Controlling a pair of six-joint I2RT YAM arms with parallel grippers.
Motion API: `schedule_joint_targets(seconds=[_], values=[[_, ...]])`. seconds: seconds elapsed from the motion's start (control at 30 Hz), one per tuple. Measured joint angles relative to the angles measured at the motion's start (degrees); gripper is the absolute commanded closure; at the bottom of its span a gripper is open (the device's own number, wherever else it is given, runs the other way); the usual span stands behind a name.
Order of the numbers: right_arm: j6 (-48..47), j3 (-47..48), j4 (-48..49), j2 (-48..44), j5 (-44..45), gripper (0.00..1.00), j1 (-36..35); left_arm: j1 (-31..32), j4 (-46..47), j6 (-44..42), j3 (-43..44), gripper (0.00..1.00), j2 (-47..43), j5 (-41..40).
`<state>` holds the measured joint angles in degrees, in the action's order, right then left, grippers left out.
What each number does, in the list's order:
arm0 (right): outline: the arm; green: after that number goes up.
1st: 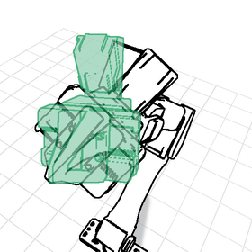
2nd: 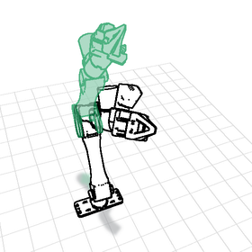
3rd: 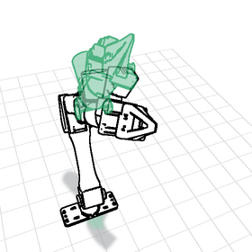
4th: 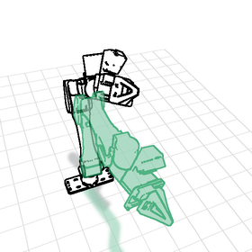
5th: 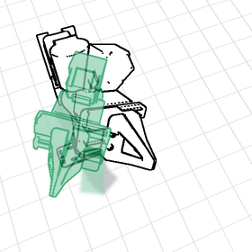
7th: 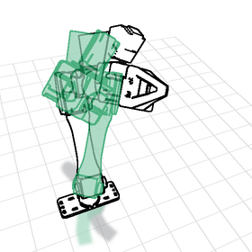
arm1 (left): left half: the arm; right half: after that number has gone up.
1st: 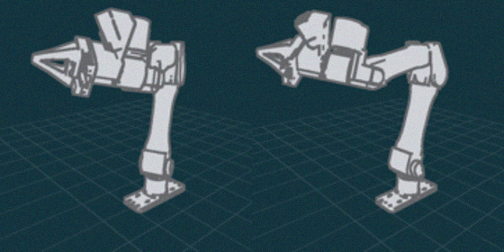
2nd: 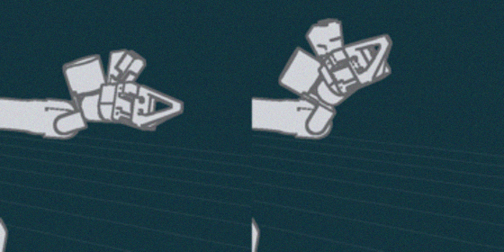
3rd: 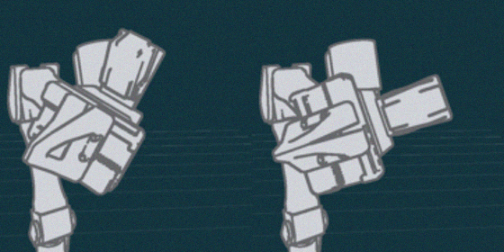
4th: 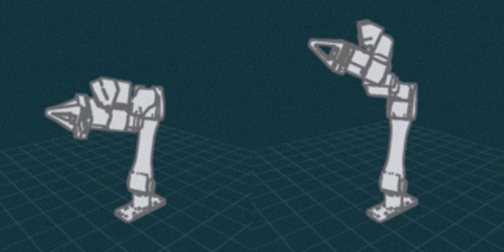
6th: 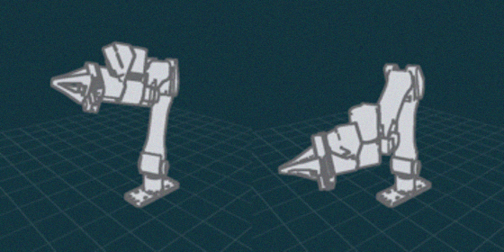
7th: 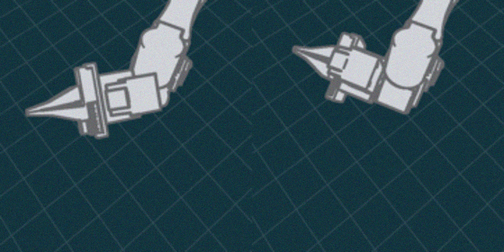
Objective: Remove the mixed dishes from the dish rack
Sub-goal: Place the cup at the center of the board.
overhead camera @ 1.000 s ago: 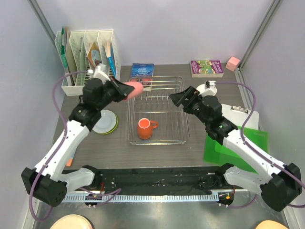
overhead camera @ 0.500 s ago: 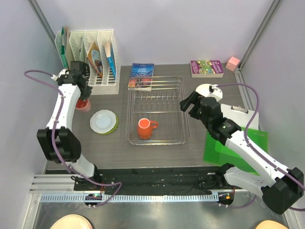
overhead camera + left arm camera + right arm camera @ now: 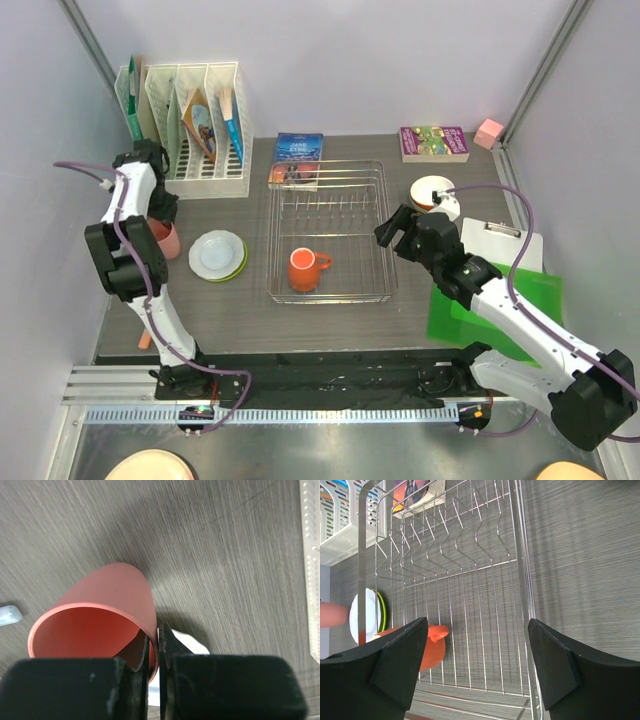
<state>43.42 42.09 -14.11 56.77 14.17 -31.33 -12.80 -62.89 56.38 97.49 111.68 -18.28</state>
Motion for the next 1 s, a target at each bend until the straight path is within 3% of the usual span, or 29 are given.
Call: schedule_joint_targets(seconds=[0.03, 0.23, 0.53, 0.67, 0.87, 1.0], values=[[-0.02, 0.0, 0.07, 0.0, -0.2, 0.14, 0.0, -0.02, 0.04, -0.13, 0.09, 1.0, 0.48, 0.22], [-0.46, 0.0, 0.35, 0.55, -1.29, 0.14, 0.0, -0.42, 0.52, -2.49, 0.2, 0.77, 2.27, 3.32], [-1.16, 0.0, 0.39, 1.66, -2.16, 0.13, 0.0, -1.38, 2.43, -5.05, 0.09, 0.22, 1.86, 5.53], [-1.46, 0.0, 0.44, 1.73, -2.47, 0.13, 0.0, -1.44, 2.51, -5.42, 0.09, 0.08, -0.79, 6.75], [-2.05, 0.0, 1.22, 1.73, -2.89, 0.1, 0.0, 0.5, 2.38, -5.6, 0.5, 0.0, -10.25, 6.51], [-2.86, -0.44, 2.45, 1.73, -3.06, 0.08, 0.0, 9.51, 3.17, -6.54, 0.92, 0.0, -18.32, 1.11]])
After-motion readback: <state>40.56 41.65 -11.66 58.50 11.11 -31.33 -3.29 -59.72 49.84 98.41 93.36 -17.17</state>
